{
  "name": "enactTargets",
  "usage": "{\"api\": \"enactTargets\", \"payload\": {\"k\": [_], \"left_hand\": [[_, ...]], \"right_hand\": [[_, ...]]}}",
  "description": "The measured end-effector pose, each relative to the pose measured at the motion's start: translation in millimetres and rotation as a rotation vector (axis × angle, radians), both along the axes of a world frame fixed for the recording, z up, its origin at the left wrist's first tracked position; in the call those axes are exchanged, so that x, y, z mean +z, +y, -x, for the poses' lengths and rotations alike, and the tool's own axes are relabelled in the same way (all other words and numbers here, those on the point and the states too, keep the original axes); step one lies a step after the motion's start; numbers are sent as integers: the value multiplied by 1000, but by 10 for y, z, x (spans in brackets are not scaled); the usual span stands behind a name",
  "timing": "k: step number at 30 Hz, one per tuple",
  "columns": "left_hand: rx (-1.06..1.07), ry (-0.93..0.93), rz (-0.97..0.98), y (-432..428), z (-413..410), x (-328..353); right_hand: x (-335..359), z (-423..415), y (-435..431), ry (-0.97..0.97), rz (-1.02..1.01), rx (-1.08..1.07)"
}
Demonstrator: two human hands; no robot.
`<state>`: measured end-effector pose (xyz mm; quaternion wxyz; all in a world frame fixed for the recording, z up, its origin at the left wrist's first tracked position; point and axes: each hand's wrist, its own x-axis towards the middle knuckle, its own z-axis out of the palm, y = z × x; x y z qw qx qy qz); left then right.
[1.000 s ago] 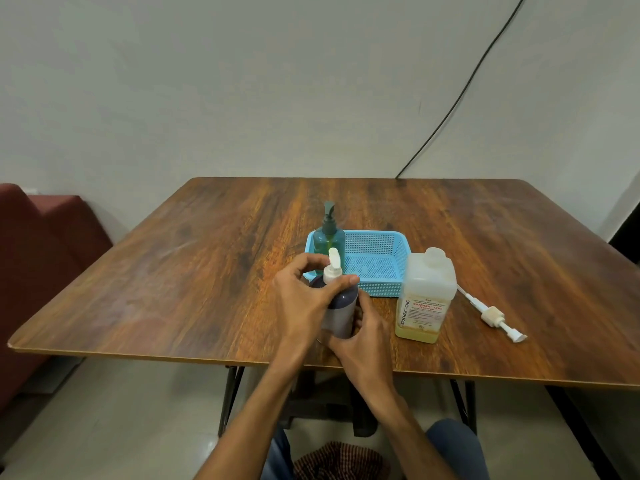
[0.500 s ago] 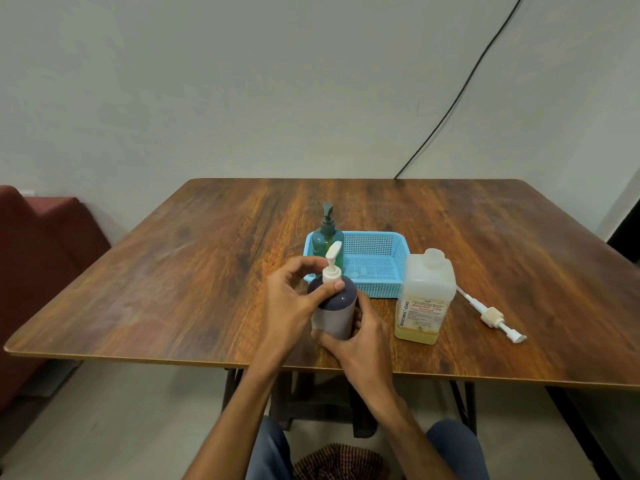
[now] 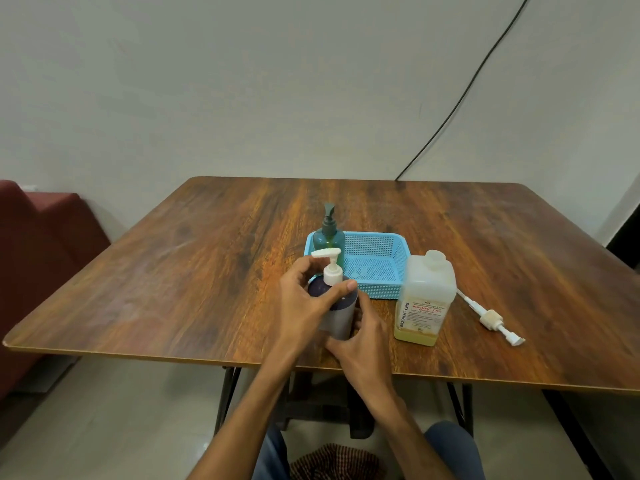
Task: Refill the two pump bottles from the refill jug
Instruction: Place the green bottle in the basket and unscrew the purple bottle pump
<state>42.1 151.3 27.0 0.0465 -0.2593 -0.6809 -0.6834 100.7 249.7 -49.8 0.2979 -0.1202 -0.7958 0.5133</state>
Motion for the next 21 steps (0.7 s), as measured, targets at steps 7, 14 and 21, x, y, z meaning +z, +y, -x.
{"api": "enactTargets", "payload": {"k": [7,14,21], "left_hand": [[-187,-11,-38,-106,9,-19],[-75,28,-9,-111,56,9],[-215,-23,29,-117,0,63]], "right_hand": [[-15,21,7,-4,-8,-2],[-4,14,-2,-5,6,-3],[-5,21,0,-15,-23,-6]]}}
